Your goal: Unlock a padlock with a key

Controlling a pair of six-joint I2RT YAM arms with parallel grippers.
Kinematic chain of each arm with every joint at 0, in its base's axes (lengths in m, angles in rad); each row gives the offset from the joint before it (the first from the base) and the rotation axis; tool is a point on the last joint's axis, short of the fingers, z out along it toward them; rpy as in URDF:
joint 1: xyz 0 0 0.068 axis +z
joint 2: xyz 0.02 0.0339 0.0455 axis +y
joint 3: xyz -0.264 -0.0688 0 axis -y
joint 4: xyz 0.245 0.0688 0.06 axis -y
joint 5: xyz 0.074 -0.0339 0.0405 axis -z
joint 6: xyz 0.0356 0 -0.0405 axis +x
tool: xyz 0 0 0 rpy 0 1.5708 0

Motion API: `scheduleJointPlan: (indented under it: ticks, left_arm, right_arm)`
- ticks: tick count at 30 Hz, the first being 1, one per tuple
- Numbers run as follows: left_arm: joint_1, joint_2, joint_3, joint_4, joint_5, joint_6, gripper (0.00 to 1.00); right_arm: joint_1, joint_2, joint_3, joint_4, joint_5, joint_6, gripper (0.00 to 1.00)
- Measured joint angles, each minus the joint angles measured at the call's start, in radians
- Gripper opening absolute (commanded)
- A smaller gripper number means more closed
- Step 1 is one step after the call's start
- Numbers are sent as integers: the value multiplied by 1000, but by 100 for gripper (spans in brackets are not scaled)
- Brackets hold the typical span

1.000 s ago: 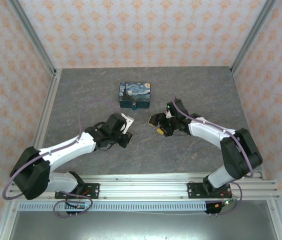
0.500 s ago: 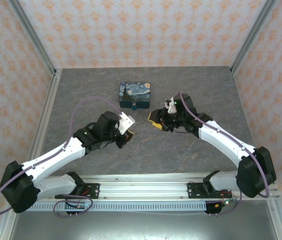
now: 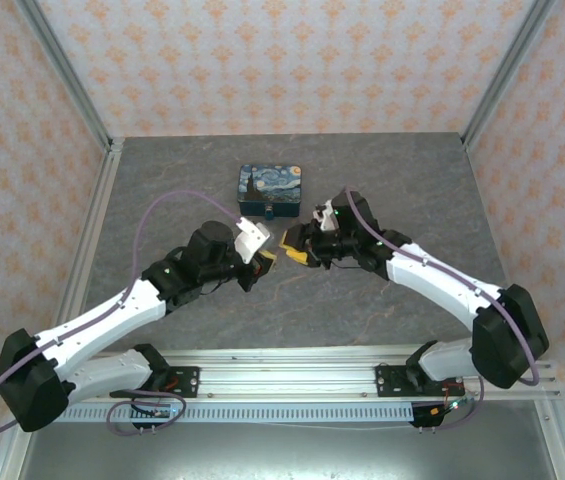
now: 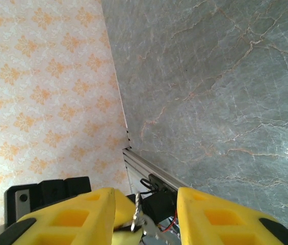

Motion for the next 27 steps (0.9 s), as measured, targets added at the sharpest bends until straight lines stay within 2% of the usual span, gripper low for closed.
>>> scheduleJointPlan:
  ticks: [6, 11, 14, 19, 25, 26, 27]
  left_arm:
    - [-13, -17, -10, 18, 11, -2, 0]
    - [-14, -21, -13, 19, 14, -2, 0]
    - [-14, -21, -14, 19, 14, -1, 0]
    - [-14, -20, -16, 17, 14, -1, 0]
    - [-19, -20, -20, 16, 10, -2, 0]
    - [-19, -20, -20, 16, 7, -3, 4]
    - [-19, -20, -20, 14, 5, -7, 19]
  right_arm:
    - [18, 21, 0, 10, 0, 25, 35]
    - [28, 39, 0, 27, 0, 45, 30]
    - [30, 43, 1, 31, 0, 52, 22]
    - [30, 43, 7, 33, 0, 58, 0]
    - [32, 43, 16, 25, 8, 40, 0]
    - [32, 43, 16, 25, 8, 37, 0]
    - [32, 43, 16, 26, 9, 35, 0]
